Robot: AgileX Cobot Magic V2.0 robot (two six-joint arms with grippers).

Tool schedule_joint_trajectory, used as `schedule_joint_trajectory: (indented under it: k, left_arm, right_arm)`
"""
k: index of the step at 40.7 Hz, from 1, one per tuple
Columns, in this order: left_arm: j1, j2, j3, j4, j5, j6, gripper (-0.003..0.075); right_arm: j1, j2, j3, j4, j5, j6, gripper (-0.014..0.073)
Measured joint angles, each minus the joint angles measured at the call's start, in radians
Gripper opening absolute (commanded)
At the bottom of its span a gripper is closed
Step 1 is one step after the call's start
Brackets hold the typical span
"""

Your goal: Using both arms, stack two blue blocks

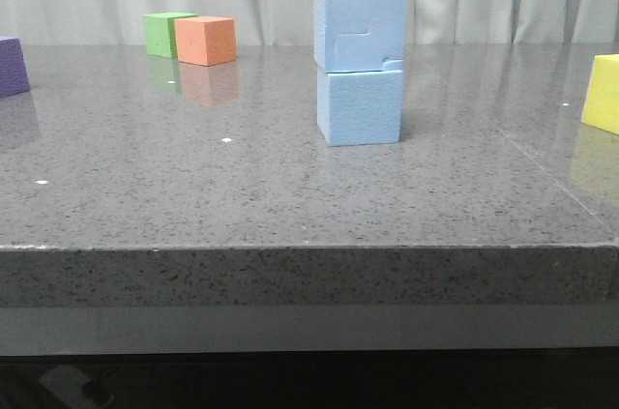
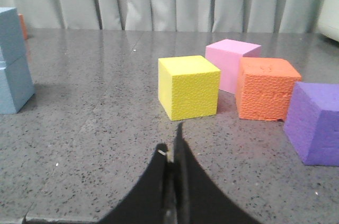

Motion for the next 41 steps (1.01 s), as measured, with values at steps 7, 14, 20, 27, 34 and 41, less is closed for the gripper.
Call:
schedule_joint_trajectory:
  k: [7, 14, 20, 27, 34, 41]
  left_arm:
    - [0.000, 0.000, 0.000, 0.000, 0.000, 0.000, -0.0020]
    - [0.000, 0.000, 0.000, 0.000, 0.000, 0.000, -0.0020]
    - [0.000, 0.000, 0.000, 0.000, 0.000, 0.000, -0.0020]
    - [0.000, 0.000, 0.000, 0.000, 0.000, 0.000, -0.0020]
    - [0.000, 0.000, 0.000, 0.000, 0.000, 0.000, -0.0020]
    - [0.000, 0.000, 0.000, 0.000, 0.000, 0.000, -0.0020]
  right_arm:
    - [-0.007, -0.002, 0.002, 0.006, -0.021, 0.000, -0.0120]
    - [-0.007, -0.002, 0.002, 0.006, -0.034, 0.000, -0.0118]
    - [-0.007, -0.002, 0.002, 0.006, -0.051, 0.000, -0.0118]
    - [-0.009, -0.002, 0.002, 0.006, -0.075, 0.000, -0.0118]
    - [-0.031, -0.002, 0.002, 0.006, -0.075, 0.000, -0.0118]
    - [-0.031, -0.002, 0.002, 0.006, -0.075, 0.000, -0.0118]
